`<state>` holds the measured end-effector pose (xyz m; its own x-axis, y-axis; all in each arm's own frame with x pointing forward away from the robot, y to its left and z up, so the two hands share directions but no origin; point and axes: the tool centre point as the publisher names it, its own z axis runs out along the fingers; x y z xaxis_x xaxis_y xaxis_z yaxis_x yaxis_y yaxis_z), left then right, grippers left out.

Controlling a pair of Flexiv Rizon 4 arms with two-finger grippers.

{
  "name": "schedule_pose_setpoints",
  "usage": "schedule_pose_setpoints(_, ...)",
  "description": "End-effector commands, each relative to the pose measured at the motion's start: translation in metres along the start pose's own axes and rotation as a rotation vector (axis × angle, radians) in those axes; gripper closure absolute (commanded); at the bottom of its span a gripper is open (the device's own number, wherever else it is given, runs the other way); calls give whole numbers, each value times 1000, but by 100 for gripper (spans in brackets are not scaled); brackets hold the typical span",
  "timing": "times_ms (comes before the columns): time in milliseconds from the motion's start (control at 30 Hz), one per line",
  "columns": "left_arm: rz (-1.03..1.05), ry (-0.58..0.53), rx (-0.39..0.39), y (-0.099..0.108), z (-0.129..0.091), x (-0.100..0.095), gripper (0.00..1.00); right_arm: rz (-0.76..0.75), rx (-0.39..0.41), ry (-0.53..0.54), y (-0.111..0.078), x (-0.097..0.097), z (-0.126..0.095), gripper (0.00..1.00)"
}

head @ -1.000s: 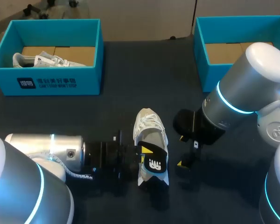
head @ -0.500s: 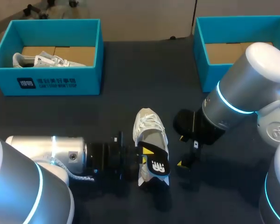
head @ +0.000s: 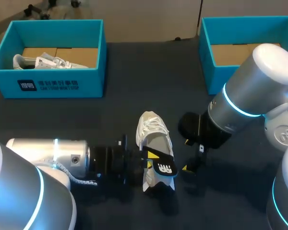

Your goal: Take the shoe out of the shoebox, open the shoe tongue, remove and reinsert the insole, then place the shoe into the shoebox

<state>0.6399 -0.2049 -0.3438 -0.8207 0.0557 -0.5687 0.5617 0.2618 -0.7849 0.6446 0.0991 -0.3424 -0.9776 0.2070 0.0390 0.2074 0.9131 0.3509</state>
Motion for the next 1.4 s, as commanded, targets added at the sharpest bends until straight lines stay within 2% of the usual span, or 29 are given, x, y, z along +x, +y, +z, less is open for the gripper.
schedule_pose_setpoints(33,4,6,2,-2,-4,-1,92,1,1,-4,1,1,3,0)
schedule_pose_setpoints(233,10,13,4,-3,-5,0,82,1,1,-4,1,1,3,0)
schedule_pose_setpoints(300,12,15,3,-3,-5,0,75,1,1,-4,1,1,3,0)
schedule_pose_setpoints(600,25,16,0,-10,-5,-3,67,1,1,-4,1,1,3,0)
schedule_pose_setpoints(1000,10,10,-15,-18,-8,-11,71,1,1,-4,1,1,3,0)
schedule_pose_setpoints(1400,-12,59,-45,-29,-5,-10,69,1,1,-4,1,1,3,0)
